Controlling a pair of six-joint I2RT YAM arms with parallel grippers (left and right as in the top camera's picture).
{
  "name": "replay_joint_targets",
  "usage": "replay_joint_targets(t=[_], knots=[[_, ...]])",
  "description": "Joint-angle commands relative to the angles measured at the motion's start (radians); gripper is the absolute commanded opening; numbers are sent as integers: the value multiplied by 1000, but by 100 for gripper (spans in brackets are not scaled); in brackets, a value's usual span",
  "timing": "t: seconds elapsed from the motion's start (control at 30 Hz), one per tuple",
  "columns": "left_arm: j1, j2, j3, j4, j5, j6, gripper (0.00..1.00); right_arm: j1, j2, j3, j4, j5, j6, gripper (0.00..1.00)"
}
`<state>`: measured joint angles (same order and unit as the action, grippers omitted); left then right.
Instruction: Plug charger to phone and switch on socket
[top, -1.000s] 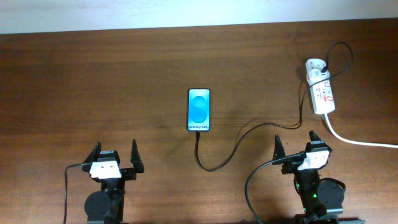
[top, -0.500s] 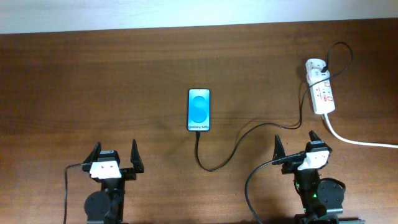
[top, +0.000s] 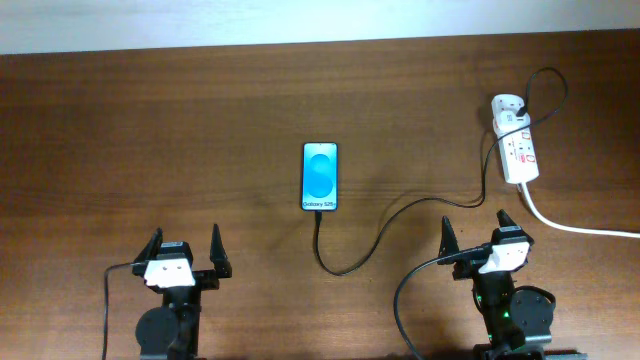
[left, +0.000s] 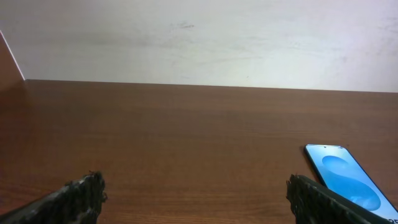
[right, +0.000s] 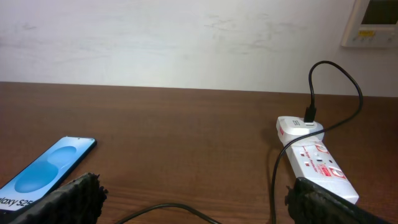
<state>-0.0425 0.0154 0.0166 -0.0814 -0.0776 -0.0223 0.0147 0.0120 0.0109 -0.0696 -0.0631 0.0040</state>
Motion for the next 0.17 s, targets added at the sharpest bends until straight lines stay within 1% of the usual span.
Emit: replay_joint_targets(t=[0.0, 0.13], knots=[[6, -10, -7, 2, 3, 16, 99, 6, -8, -5, -6, 12, 1, 98], [6, -10, -7, 2, 3, 16, 99, 6, -8, -5, -6, 12, 1, 98]])
